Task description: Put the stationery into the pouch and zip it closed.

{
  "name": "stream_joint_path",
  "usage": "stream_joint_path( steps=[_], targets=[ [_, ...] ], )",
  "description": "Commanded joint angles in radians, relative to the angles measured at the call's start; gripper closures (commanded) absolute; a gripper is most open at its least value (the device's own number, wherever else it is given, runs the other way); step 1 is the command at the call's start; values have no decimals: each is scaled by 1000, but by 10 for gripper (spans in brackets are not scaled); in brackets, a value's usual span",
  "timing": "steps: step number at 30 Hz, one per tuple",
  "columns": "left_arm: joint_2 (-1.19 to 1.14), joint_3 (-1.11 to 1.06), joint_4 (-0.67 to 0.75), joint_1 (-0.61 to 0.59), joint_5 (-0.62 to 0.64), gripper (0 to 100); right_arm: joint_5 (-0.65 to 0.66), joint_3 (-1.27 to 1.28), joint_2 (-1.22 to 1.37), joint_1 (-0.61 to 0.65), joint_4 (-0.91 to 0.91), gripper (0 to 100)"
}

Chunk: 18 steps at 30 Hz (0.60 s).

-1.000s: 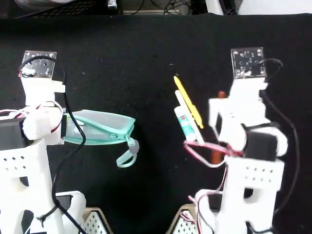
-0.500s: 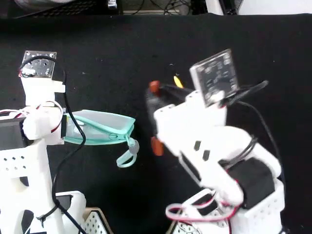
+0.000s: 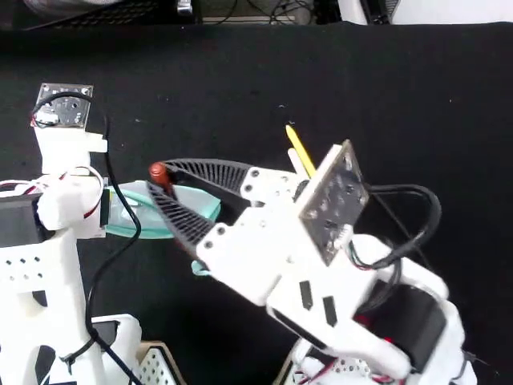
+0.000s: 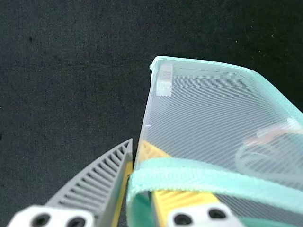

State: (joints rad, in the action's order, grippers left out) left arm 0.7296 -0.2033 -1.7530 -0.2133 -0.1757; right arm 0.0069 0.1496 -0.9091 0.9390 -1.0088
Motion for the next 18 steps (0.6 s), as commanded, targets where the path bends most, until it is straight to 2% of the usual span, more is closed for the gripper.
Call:
stream_joint_path(
  steps=[1,5,11,15,18],
  targets=[
    [11,39,-5,-4,0,970,12,48,-19,11,127,986],
    [11,15,-5,4,2,970,17,170,-64,12,311,986],
    [11,-45,-5,5,2,970,109,449,-96,8,575,986],
    [11,-41,-5,-2,0,970,117,593,-101,-29,660,986],
    [11,-39,-5,2,0,970,117,638,-102,-81,657,986]
  ],
)
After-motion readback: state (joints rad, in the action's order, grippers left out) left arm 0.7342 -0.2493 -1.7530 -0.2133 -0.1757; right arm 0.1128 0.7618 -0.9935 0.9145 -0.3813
